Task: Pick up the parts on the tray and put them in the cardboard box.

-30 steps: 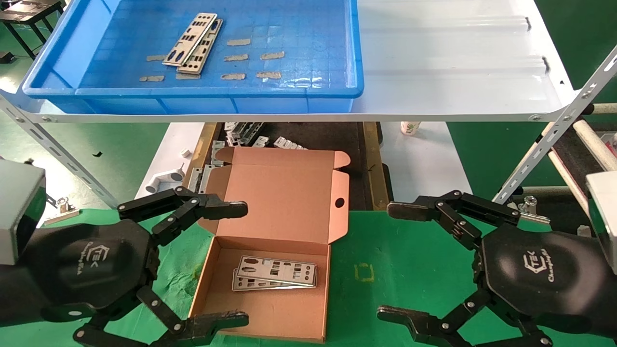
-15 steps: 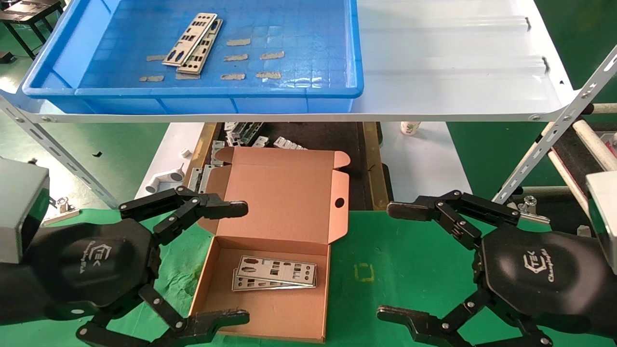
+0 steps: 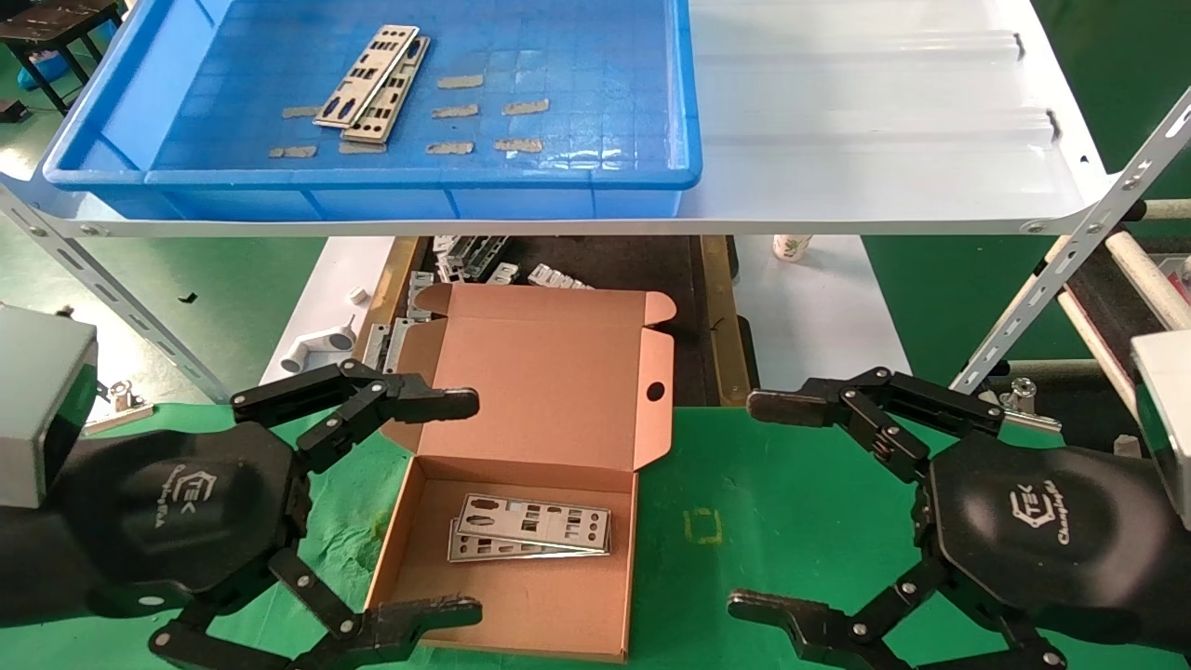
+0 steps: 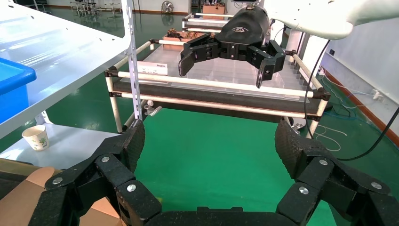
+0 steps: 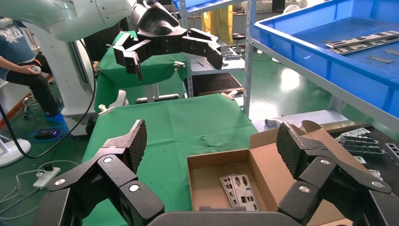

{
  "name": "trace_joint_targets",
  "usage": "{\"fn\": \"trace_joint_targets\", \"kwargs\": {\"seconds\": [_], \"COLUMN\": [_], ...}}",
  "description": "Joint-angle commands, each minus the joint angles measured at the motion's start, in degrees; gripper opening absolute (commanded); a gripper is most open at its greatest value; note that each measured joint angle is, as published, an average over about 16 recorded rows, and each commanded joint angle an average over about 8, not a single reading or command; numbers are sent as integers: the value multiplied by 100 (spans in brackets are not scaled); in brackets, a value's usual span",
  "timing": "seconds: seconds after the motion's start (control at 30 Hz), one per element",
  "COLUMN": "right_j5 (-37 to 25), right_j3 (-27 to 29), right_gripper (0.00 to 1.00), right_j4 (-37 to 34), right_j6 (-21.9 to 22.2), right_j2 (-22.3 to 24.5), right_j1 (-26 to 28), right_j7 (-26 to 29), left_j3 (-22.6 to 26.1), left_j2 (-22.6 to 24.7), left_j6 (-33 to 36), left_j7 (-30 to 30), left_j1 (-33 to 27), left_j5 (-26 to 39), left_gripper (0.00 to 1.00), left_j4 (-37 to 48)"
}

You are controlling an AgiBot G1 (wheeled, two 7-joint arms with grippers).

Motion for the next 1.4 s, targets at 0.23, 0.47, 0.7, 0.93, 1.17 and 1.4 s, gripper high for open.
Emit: {"fn": "trace_joint_targets", "kwargs": {"seconds": [0.23, 0.47, 0.7, 0.93, 1.17, 1.4], "right_j5": [0, 0, 0, 0, 0, 0], "right_j3": [0, 0, 0, 0, 0, 0], "right_gripper": [100, 100, 100, 100, 100, 100], "right_j4": [0, 0, 0, 0, 0, 0], "right_j6": [0, 0, 0, 0, 0, 0], "right_j2": [0, 0, 0, 0, 0, 0], "right_j1": [0, 0, 0, 0, 0, 0], "right_j7": [0, 0, 0, 0, 0, 0], "left_j3": [3, 5, 5, 5, 6, 6], "left_j2": [3, 3, 3, 3, 3, 3], "left_j6": [0, 0, 0, 0, 0, 0], "left_j7": [3, 4, 4, 5, 4, 4], "left_j1": [-2, -4, -5, -5, -5, -5], "left_j5": [3, 3, 3, 3, 3, 3], "left_gripper": [100, 100, 100, 100, 100, 100], "left_j4": [3, 6, 8, 8, 8, 8]}}
